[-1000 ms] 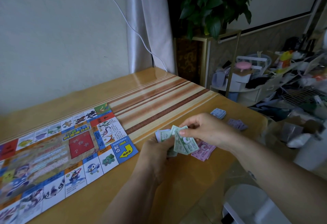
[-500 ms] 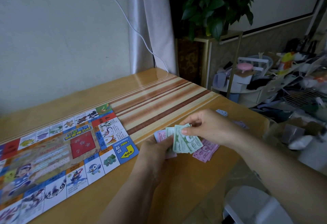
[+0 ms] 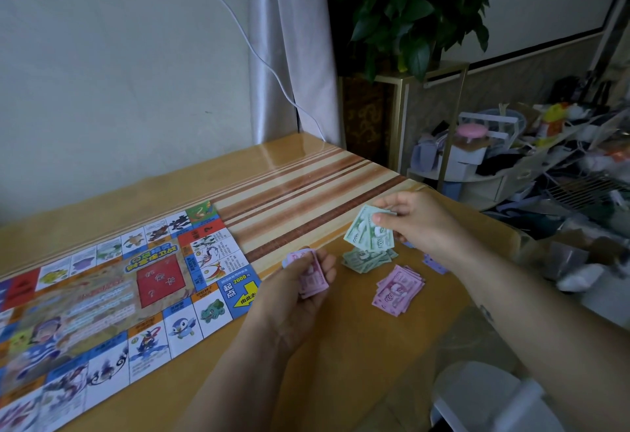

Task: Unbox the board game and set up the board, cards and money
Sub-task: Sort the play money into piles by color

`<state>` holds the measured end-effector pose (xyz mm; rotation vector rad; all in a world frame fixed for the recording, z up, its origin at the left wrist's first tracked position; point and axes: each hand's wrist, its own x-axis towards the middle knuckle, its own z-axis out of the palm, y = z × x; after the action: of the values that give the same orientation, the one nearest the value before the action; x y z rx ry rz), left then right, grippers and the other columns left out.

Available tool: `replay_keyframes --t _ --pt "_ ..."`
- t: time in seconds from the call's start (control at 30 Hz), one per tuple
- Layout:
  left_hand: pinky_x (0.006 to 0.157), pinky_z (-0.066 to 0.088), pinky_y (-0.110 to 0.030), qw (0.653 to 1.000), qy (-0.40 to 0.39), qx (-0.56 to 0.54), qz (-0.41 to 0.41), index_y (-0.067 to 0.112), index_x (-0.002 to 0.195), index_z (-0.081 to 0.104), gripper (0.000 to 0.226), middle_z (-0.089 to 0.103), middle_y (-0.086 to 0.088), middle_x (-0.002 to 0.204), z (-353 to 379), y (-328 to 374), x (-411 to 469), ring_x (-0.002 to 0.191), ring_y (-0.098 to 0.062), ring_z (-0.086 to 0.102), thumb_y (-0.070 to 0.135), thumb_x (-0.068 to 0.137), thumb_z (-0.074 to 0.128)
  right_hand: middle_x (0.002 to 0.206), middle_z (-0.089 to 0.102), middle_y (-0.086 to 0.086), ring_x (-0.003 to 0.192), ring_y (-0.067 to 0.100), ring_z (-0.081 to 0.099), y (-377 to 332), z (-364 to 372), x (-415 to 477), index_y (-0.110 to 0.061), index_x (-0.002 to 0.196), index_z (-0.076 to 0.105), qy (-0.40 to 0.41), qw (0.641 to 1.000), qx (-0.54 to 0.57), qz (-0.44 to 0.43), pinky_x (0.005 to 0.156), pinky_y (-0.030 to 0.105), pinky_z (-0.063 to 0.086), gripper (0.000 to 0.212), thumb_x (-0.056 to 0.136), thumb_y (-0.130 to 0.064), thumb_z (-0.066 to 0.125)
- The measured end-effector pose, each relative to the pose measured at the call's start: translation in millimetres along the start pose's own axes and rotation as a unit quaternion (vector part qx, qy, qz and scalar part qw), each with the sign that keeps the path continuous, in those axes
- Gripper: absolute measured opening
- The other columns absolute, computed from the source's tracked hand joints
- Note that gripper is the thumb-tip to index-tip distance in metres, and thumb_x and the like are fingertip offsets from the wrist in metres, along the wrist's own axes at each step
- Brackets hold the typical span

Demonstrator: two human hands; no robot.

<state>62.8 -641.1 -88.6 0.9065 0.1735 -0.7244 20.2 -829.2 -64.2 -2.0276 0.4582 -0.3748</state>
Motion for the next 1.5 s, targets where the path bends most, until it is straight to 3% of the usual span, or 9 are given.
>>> replay_keyframes --t 0.17,0.4,0.6,0.77,0.87,1.03,1.17,1.3,1.5 --pt "0.057 0.059 -0.027 0.999 0.01 -0.036 -0.018 -0.006 0.101 0.059 0.017 0.067 -0.017 0.083 1 -1 0 0.081 -0.023 0.065 0.004 0.096 0.045 0.117 0.065 0.007 0.109 0.017 0.059 13 24 9 -0.011 0.117 0.064 0.012 0.993 -0.115 -0.008 0.084 0.028 0.048 0.028 0.092 -0.02 0.061" --pt "0.069 0.052 -0.037 0.997 0.021 -0.069 -0.026 -0.006 0.117 0.053 0.026 0.063 -0.018 0.094 1 1 -1 0.087 -0.027 0.063 0.004 0.097 0.042 0.103 0.067 -0.004 0.093 0.019 0.062 17 45 7 -0.025 0.108 0.06 0.097 0.963 -0.252 0.019 0.094 0.039 0.043 0.018 0.093 -0.035 0.056" --pt "0.073 0.051 -0.036 0.998 -0.01 -0.044 -0.034 -0.005 0.127 0.049 0.036 0.064 -0.018 0.099 0 -2 2 0.091 -0.027 0.063 -0.004 0.095 0.032 0.101 0.06 -0.005 0.098 0.017 0.053 21 48 1 -0.026 0.101 0.06 0.113 0.878 -0.461 -0.056 0.088 0.038 0.03 0.019 0.092 -0.041 0.053" --pt "0.058 0.058 -0.025 0.998 -0.049 0.035 -0.002 -0.003 0.118 0.055 0.029 0.07 -0.016 0.091 -3 -5 1 0.077 -0.019 0.069 -0.007 0.094 0.04 0.096 0.057 -0.01 0.092 0.011 0.057 9 37 -1 -0.025 0.092 0.062 0.103 0.956 -0.254 -0.099 0.084 0.034 0.046 0.021 0.09 -0.046 0.056" --pt "0.052 0.055 -0.02 0.985 -0.052 0.162 0.022 0.006 0.107 0.062 0.02 0.07 -0.01 0.079 -3 -7 -4 0.064 -0.012 0.066 -0.002 0.09 0.053 0.077 0.06 -0.013 0.076 0.001 0.057 -11 31 -15 -0.022 0.084 0.063 -0.026 0.994 -0.075 -0.072 0.066 0.02 0.045 0.031 0.087 -0.052 0.057" --pt "0.059 0.053 -0.022 0.967 -0.062 0.244 0.047 0.009 0.097 0.064 0.012 0.071 -0.005 0.071 0 -11 -9 0.064 -0.012 0.065 0.005 0.087 0.06 0.071 0.067 -0.002 0.066 0.007 0.06 -14 25 -24 -0.022 0.069 0.063 -0.091 0.987 -0.105 -0.075 0.061 0.019 0.048 0.02 0.078 -0.036 0.075" --pt "0.055 0.058 -0.026 0.99 -0.058 0.131 -0.004 0.006 0.102 0.061 0.015 0.073 -0.012 0.074 1 -8 -16 0.064 -0.017 0.07 0.003 0.094 0.049 0.08 0.069 -0.006 0.077 0.008 0.066 -9 18 -28 -0.024 0.077 0.065 -0.096 0.987 -0.111 -0.066 0.069 0.022 0.052 0.009 0.085 -0.025 0.069" --pt "0.058 0.06 -0.033 0.996 -0.054 0.051 -0.052 0.006 0.113 0.056 0.029 0.072 -0.02 0.087 -1 -5 -17 0.07 -0.025 0.072 -0.005 0.095 0.035 0.084 0.069 -0.005 0.078 0.008 0.065 7 7 -36 -0.027 0.101 0.061 -0.029 0.992 -0.11 -0.045 0.07 0.027 0.052 0.013 0.089 -0.022 0.063" --pt "0.061 0.059 -0.033 0.994 -0.066 0.077 -0.048 0.006 0.117 0.053 0.029 0.073 -0.018 0.086 -3 -15 -18 0.072 -0.023 0.072 -0.007 0.096 0.036 0.063 0.052 -0.015 0.074 0.01 0.058 38 16 -54 -0.024 0.098 0.066 0.065 0.962 -0.253 -0.076 0.082 0.035 0.046 0.011 0.087 -0.023 0.065"
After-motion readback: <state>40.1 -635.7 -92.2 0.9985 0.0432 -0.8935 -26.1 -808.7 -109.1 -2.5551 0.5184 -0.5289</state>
